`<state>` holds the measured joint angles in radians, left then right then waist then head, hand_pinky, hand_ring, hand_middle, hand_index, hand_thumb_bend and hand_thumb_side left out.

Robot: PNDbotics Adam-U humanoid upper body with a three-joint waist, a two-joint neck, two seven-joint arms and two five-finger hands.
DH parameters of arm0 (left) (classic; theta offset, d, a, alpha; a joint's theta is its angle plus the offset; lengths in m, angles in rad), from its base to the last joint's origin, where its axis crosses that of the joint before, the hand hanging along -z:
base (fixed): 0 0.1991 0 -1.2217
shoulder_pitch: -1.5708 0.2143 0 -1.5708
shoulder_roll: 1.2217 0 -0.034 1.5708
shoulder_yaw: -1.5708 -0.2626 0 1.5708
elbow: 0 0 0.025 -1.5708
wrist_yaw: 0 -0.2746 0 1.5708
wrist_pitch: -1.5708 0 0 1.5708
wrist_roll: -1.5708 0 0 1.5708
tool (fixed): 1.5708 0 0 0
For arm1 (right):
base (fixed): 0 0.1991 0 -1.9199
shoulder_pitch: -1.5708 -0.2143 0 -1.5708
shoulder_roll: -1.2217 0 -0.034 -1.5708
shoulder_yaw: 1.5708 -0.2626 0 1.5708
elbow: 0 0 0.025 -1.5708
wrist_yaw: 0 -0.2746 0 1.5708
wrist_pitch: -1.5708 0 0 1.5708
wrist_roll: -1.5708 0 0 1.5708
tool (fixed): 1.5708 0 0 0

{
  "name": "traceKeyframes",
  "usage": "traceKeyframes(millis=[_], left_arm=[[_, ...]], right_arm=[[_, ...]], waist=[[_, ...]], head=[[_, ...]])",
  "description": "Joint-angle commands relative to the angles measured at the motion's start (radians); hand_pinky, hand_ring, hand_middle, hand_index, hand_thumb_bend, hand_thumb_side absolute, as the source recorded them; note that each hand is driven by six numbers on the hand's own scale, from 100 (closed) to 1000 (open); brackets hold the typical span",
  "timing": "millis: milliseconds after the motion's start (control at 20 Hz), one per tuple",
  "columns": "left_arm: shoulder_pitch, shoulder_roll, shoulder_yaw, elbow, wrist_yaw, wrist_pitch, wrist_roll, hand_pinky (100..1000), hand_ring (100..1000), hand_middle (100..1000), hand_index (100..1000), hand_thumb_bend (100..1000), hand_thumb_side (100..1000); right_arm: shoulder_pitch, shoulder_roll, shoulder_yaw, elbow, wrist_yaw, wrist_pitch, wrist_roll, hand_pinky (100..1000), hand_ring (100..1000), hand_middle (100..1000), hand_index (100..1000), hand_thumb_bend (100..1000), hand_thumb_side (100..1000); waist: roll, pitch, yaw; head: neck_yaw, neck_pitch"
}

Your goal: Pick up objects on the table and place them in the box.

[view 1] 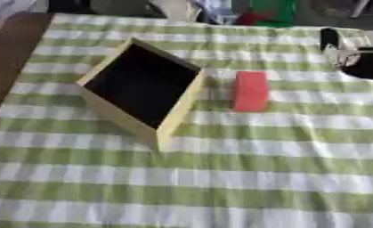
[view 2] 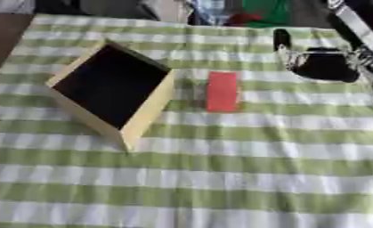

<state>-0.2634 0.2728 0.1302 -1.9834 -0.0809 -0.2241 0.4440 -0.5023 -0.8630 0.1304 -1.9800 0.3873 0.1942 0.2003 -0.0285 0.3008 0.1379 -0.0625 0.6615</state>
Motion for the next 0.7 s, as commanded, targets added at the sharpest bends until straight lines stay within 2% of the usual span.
traceKeyframes(millis=[50,100,200,300,550,700], left_arm=[[-0.007,0.025,-0.001,-0.017,0.001,-0.001,-0.007,1000,510,475,657,256,119],[-0.007,0.024,-0.001,-0.017,0.001,-0.001,-0.007,1000,510,475,657,255,119],[-0.007,0.024,-0.001,-0.017,0.001,-0.001,-0.007,1000,509,475,657,254,120],[-0.008,0.023,-0.001,-0.017,0.001,-0.001,-0.008,1000,509,475,657,255,119],[-0.008,0.022,0.000,-0.017,0.001,-0.001,-0.007,1000,509,475,656,254,120],[-0.008,0.022,-0.001,-0.017,0.001,-0.001,-0.008,1000,509,475,656,256,119]], right_arm=[[-0.018,-0.038,-0.012,-0.020,0.039,-0.020,0.052,946,970,859,925,100,258],[-0.020,-0.038,-0.014,-0.020,0.050,-0.027,0.063,951,975,865,926,100,348],[-0.022,-0.036,-0.016,-0.020,0.072,-0.036,0.079,957,981,873,928,100,453],[-0.025,-0.035,-0.015,-0.020,0.091,-0.041,0.092,961,986,879,930,100,500],[-0.033,-0.034,-0.011,-0.020,0.123,-0.052,0.129,973,1000,907,965,100,545],[-0.041,-0.037,-0.005,-0.020,0.127,-0.052,0.172,981,1000,921,1000,100,525]], waist=[[0.001,-0.019,0.000],[0.001,-0.018,-0.001],[0.001,-0.017,-0.002],[0.000,-0.015,-0.002],[-0.001,-0.012,0.000],[-0.003,-0.013,0.000]], head=[[0.001,-0.006],[0.001,-0.007],[0.001,-0.008],[0.001,-0.010],[0.002,-0.014],[0.002,-0.013]])
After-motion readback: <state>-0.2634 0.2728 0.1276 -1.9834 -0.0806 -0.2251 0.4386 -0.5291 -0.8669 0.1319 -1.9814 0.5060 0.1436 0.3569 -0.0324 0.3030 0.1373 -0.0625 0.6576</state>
